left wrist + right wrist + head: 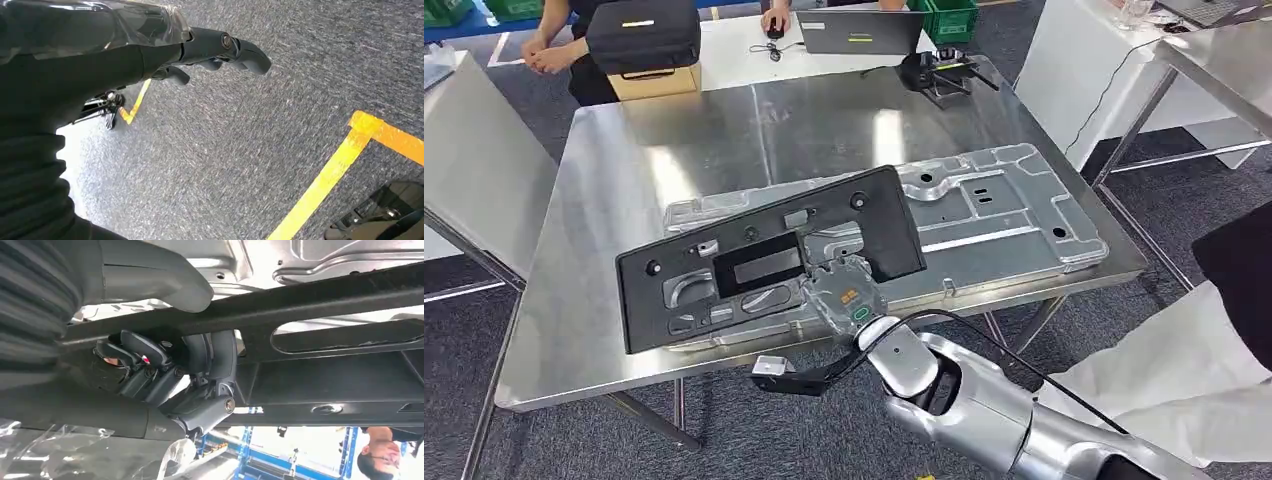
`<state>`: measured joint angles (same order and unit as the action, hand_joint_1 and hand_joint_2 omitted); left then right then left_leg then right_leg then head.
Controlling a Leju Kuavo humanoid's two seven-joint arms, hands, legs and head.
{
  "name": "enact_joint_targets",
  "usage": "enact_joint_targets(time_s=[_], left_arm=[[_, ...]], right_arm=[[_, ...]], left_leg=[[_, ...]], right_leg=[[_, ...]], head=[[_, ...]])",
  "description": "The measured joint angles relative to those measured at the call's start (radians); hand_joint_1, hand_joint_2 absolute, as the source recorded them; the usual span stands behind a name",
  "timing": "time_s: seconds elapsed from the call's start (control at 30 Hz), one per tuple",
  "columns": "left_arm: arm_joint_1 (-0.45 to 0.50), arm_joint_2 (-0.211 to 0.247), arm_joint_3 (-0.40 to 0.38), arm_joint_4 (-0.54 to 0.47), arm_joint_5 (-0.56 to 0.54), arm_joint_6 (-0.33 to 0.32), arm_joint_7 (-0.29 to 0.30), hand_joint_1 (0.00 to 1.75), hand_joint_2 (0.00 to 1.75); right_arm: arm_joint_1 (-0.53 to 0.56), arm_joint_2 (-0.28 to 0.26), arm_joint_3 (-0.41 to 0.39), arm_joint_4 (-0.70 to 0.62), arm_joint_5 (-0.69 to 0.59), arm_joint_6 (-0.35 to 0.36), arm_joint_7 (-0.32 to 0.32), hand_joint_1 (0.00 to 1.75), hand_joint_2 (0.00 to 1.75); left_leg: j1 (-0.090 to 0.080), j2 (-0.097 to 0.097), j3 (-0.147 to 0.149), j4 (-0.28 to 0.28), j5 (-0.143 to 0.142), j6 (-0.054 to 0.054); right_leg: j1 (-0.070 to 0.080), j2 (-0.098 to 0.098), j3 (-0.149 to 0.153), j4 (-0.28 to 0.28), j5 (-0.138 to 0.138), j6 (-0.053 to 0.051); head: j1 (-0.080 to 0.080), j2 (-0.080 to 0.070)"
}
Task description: Take the parts from the cabinet and place them on the table.
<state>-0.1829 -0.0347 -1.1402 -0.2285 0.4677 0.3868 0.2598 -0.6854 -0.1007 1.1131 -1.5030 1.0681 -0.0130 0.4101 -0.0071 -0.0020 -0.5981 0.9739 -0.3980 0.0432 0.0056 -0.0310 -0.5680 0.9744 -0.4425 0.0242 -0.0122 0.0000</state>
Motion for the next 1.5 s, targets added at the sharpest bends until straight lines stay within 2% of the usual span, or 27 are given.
enact_joint_targets(time_s=[0.43, 1.0, 1.07, 1.17, 1.2, 1.23, 1.27, 1.33, 1.37, 1.4, 1.43, 1.47, 1.5], left_arm=[[-0.003, 0.0, -0.002, 0.0, -0.026, -0.008, 0.006, 0.0, 1.75], [-0.015, 0.001, -0.003, 0.0, -0.032, -0.009, 0.018, 0.0, 1.75], [-0.015, 0.004, -0.003, 0.0, -0.032, -0.008, 0.018, 0.0, 1.75], [-0.016, 0.005, -0.003, 0.0, -0.034, -0.002, 0.016, 0.0, 1.75], [-0.016, 0.005, -0.003, 0.0, -0.032, 0.003, 0.015, 0.0, 1.75], [-0.018, 0.005, -0.003, 0.0, -0.032, 0.006, 0.013, 0.0, 1.75], [-0.02, 0.005, -0.003, 0.0, -0.031, 0.008, 0.013, 0.0, 1.75], [-0.022, 0.004, -0.003, 0.0, -0.031, 0.009, 0.015, 0.0, 1.75], [-0.02, 0.004, -0.003, 0.0, -0.031, 0.009, 0.018, 0.0, 1.75], [-0.018, 0.004, -0.003, 0.0, -0.029, 0.009, 0.019, 0.0, 1.75], [-0.017, 0.004, -0.003, 0.0, -0.029, 0.009, 0.019, 0.0, 1.75], [-0.017, 0.004, -0.003, 0.0, -0.029, 0.009, 0.019, 0.0, 1.75], [-0.017, 0.004, -0.003, 0.0, -0.029, 0.01, 0.02, 0.0, 1.75]], right_arm=[[0.012, -0.022, -0.004, -0.01, 0.019, 0.011, 0.045, 1.75, 1.75], [0.024, -0.045, -0.01, -0.037, 0.021, 0.024, 0.051, 1.75, 1.75], [0.025, -0.046, -0.01, -0.04, 0.021, 0.024, 0.051, 1.75, 1.75], [0.024, -0.046, -0.011, -0.045, 0.024, 0.026, 0.051, 1.75, 1.75], [0.024, -0.046, -0.012, -0.047, 0.033, 0.026, 0.051, 1.75, 1.75], [0.023, -0.047, -0.013, -0.047, 0.044, 0.025, 0.051, 1.75, 1.75], [0.02, -0.047, -0.013, -0.05, 0.056, 0.022, 0.05, 1.75, 1.75], [0.022, -0.05, -0.013, -0.05, 0.079, 0.012, 0.053, 1.75, 1.75], [0.024, -0.05, -0.013, -0.05, 0.085, 0.008, 0.053, 1.75, 1.75], [0.026, -0.051, -0.013, -0.05, 0.088, 0.008, 0.053, 1.75, 1.75], [0.027, -0.052, -0.013, -0.05, 0.091, 0.008, 0.053, 1.75, 1.75], [0.027, -0.052, -0.013, -0.05, 0.091, 0.008, 0.053, 1.75, 1.75], [0.027, -0.052, -0.013, -0.05, 0.092, 0.008, 0.053, 1.75, 1.75]], left_leg=[[0.0, 0.0, 0.0, 0.0, 0.0, 0.0], [0.0, 0.0, 0.0, 0.0, 0.0, 0.0], [-0.005, 0.0, -0.002, 0.005, -0.005, 0.008], [-0.007, 0.0, -0.001, 0.0, -0.005, 0.014], [0.008, -0.001, 0.013, -0.019, 0.005, 0.02], [0.009, -0.001, 0.02, -0.028, 0.007, 0.02], [0.012, -0.001, 0.022, -0.028, 0.008, 0.024], [0.015, -0.003, 0.024, -0.028, 0.007, 0.024], [0.017, -0.005, 0.024, -0.028, 0.006, 0.022], [0.021, -0.007, 0.025, -0.027, 0.004, 0.019], [0.027, -0.01, 0.027, -0.026, 0.001, 0.013], [0.034, -0.014, 0.031, -0.023, -0.003, 0.004], [0.04, -0.017, 0.034, -0.017, -0.01, -0.007]], right_leg=[[0.0, 0.0, 0.0, 0.0, 0.0, 0.0], [0.0, 0.0, 0.0, 0.0, 0.0, 0.0], [-0.003, -0.001, 0.0, -0.003, 0.001, 0.004], [-0.004, -0.002, 0.002, -0.006, 0.001, 0.008], [0.001, 0.001, 0.002, -0.003, -0.004, 0.013], [-0.003, 0.014, -0.003, 0.022, -0.018, 0.018], [-0.005, 0.022, -0.03, 0.081, -0.054, 0.021], [-0.013, 0.026, -0.115, 0.245, -0.124, 0.032], [-0.018, 0.026, -0.149, 0.303, -0.137, 0.037], [-0.023, 0.026, -0.162, 0.311, -0.125, 0.042], [-0.03, 0.026, -0.146, 0.266, -0.086, 0.049], [-0.037, 0.026, -0.109, 0.188, -0.039, 0.056], [-0.046, 0.026, -0.06, 0.086, 0.012, 0.066]], head=[[0.0, 0.0], [0.0, 0.0], [0.0, 0.0], [0.0, 0.0], [0.0, 0.0], [0.0, 0.0], [0.001, 0.0], [0.002, 0.0], [0.002, 0.0], [0.002, 0.0], [0.002, 0.0], [0.002, 0.0], [0.002, 0.0]])
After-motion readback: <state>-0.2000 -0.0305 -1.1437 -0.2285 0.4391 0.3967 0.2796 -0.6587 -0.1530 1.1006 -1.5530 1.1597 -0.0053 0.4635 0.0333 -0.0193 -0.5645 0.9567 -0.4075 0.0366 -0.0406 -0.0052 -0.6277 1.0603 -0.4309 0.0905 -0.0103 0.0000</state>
